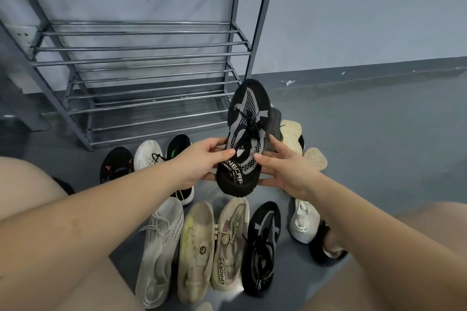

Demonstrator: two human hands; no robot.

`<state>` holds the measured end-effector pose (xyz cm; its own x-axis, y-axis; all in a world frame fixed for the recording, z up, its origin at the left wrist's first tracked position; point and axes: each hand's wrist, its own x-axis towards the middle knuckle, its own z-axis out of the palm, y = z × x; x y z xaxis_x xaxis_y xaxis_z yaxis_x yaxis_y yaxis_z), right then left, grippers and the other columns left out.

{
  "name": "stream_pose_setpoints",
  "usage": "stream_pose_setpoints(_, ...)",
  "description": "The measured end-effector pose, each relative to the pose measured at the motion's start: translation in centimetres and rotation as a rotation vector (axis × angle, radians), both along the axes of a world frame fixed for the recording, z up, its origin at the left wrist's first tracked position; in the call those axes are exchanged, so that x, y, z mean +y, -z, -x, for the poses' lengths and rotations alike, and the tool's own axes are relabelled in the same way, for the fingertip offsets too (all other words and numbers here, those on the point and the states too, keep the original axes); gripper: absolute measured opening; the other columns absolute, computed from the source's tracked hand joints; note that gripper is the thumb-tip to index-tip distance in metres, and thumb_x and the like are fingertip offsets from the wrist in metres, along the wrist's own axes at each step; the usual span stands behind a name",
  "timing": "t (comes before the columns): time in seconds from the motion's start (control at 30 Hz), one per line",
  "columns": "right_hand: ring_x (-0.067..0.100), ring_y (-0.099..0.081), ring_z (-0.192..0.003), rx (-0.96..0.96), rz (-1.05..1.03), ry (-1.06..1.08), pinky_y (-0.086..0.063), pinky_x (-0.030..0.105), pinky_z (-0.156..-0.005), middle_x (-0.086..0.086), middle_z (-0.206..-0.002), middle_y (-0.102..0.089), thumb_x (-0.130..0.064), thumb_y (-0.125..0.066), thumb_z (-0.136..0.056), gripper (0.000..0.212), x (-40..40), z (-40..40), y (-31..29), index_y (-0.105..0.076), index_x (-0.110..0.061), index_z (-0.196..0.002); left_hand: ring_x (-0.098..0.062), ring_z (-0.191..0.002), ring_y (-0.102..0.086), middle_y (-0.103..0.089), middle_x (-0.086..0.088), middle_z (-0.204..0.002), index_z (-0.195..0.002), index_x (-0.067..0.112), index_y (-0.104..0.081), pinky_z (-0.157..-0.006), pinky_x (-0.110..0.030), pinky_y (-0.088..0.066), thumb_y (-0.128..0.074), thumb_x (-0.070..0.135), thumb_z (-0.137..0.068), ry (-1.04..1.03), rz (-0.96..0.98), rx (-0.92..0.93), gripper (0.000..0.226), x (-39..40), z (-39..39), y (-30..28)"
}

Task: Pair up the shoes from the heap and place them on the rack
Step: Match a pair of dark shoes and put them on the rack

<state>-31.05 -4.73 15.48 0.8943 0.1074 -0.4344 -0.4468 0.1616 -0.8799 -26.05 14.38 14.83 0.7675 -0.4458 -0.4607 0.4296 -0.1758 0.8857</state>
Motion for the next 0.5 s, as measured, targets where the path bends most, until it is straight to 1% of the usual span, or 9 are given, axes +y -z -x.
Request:
stream_pose_setpoints(0.03,0.024,-0.066,-0.103,0.022,0.028,0.000,-0.051,0.051,-0.092,0.002,-0.108,-0.069,-0.007,-0.066,-0.084,0.061,-0.1,0.1,0.2,-0.041,-0.044,-0.126,-0.012,-0.098,-0.066,-0.066,-0.001,-0.116,-0.136,0.021,-0.047,-0.061,-0.022,-0.057,-0.059,0.021,-0.091,-0.007,-0.008,-0.013,0.046,-0.3,0.2,0.2)
stream_pose_setpoints(0.1,0.025,-0.065,-0.106,0.067,0.074,-0.033,-0.053,0.050,-0.087,0.004,-0.115,-0.066,-0.014,-0.074,-0.076,0.096,-0.5,0.2,0.7,-0.017,-0.044,-0.146,-0.011,-0.097,-0.065,-0.065,-0.002,-0.117,-0.138,0.020,-0.045,-0.059,-0.021,-0.056,-0.060,0.020,-0.090,-0.021,-0.006,-0.018,0.050,-1.0,0.5,0.3)
stream_pose_setpoints(0.13,0.024,-0.065,-0.107,0.078,0.087,-0.055,-0.055,0.049,-0.085,0.004,-0.119,-0.066,-0.017,-0.078,-0.070,0.107,-0.8,0.2,0.9,-0.010,-0.044,-0.148,-0.011,-0.096,-0.065,-0.064,-0.002,-0.117,-0.139,0.020,-0.044,-0.059,-0.021,-0.057,-0.060,0.019,-0.090,-0.023,-0.004,-0.019,0.051,-1.4,0.6,0.3)
stream_pose_setpoints(0.17,0.023,-0.064,-0.109,0.083,0.095,-0.073,-0.055,0.049,-0.083,0.002,-0.121,-0.065,-0.020,-0.081,-0.064,0.114,-1.1,0.1,1.1,-0.010,-0.044,-0.149,-0.011,-0.095,-0.065,-0.064,-0.001,-0.116,-0.139,0.021,-0.044,-0.058,-0.021,-0.057,-0.060,0.019,-0.090,-0.021,-0.002,-0.022,0.052,-1.9,0.5,0.2)
stream_pose_setpoints(0.2,0.023,-0.064,-0.110,0.089,0.100,-0.077,-0.055,0.050,-0.084,0.001,-0.123,-0.064,-0.021,-0.083,-0.061,0.115,-1.4,-0.1,1.4,-0.012,-0.044,-0.148,-0.010,-0.094,-0.064,-0.064,-0.001,-0.114,-0.139,0.021,-0.044,-0.057,-0.021,-0.056,-0.060,0.018,-0.090,-0.022,-0.001,-0.021,0.051,-2.4,0.4,0.2)
stream_pose_setpoints(0.27,0.023,-0.062,-0.113,0.098,0.106,-0.050,-0.054,0.051,-0.086,-0.001,-0.127,-0.062,-0.016,-0.085,-0.064,0.111,-1.9,-0.3,2.1,-0.017,-0.043,-0.147,-0.009,-0.090,-0.064,-0.065,0.002,-0.110,-0.137,0.020,-0.046,-0.054,-0.019,-0.055,-0.061,0.017,-0.090,-0.044,0.003,-0.005,0.050,-3.4,0.3,0.4)
stream_pose_setpoints(0.37,0.023,-0.061,-0.114,0.128,0.091,0.033,-0.055,0.049,-0.085,-0.001,-0.128,-0.061,-0.007,-0.083,-0.067,0.110,-2.7,-0.1,4.0,-0.016,-0.039,-0.149,-0.008,-0.086,-0.064,-0.065,0.006,-0.103,-0.135,0.020,-0.048,-0.054,-0.020,-0.055,-0.060,0.017,-0.090,-0.050,-0.010,0.031,0.046,-4.8,0.4,1.3)
stream_pose_setpoints(0.43,0.023,-0.061,-0.113,0.172,0.067,0.056,-0.056,0.045,-0.084,-0.002,-0.128,-0.061,-0.003,-0.080,-0.071,0.102,-3.0,0.7,5.5,-0.022,-0.038,-0.148,-0.009,-0.085,-0.063,-0.065,0.006,-0.103,-0.134,0.020,-0.048,-0.059,-0.023,-0.055,-0.059,0.017,-0.091,-0.035,-0.018,0.076,0.045,-5.7,0.8,2.6)
stream_pose_setpoints(0.5,0.022,-0.062,-0.111,0.223,0.048,0.078,-0.056,0.042,-0.079,-0.004,-0.127,-0.061,-0.002,-0.076,-0.075,0.094,-3.5,1.9,7.0,-0.027,-0.039,-0.146,-0.010,-0.086,-0.062,-0.064,0.003,-0.111,-0.136,0.019,-0.048,-0.065,-0.026,-0.053,-0.059,0.017,-0.091,-0.032,-0.026,0.125,0.046,-6.8,1.3,4.3)
